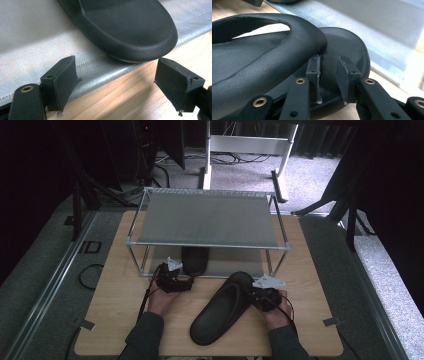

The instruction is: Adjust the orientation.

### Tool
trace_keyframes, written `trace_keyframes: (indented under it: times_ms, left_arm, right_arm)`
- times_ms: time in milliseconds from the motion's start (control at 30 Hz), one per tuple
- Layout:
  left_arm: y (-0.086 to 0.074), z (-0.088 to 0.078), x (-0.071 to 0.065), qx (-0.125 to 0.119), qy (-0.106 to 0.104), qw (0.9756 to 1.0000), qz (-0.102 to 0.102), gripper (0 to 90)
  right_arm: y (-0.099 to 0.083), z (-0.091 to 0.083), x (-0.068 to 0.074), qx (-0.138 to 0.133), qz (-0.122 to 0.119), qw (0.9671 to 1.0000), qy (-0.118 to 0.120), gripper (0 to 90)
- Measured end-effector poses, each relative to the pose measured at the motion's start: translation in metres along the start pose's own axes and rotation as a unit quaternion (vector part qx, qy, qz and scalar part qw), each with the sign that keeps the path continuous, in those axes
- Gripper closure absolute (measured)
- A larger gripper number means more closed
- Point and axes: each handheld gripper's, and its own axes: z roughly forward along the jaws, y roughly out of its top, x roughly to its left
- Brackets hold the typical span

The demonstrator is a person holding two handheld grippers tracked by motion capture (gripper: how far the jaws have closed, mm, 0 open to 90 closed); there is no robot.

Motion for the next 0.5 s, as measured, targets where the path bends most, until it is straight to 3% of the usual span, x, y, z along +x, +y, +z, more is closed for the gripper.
trace_keyframes:
  times_ms: [300, 333, 500]
  left_arm:
    - [0.000, 0.000, 0.000, 0.000, 0.000, 1.0000, 0.000, 18.4]
    - [0.000, 0.000, 0.000, 0.000, 0.000, 1.0000, 0.000, 18.5]
    - [0.000, 0.000, 0.000, 0.000, 0.000, 1.0000, 0.000, 18.5]
  right_arm:
    - [0.019, 0.021, -0.006, -0.013, 0.011, 0.9998, 0.000, 72.8]
    - [0.023, 0.024, -0.008, -0.014, 0.016, 0.9997, -0.010, 70.7]
    - [0.021, 0.006, -0.003, -0.028, 0.022, 0.9991, -0.025, 60.0]
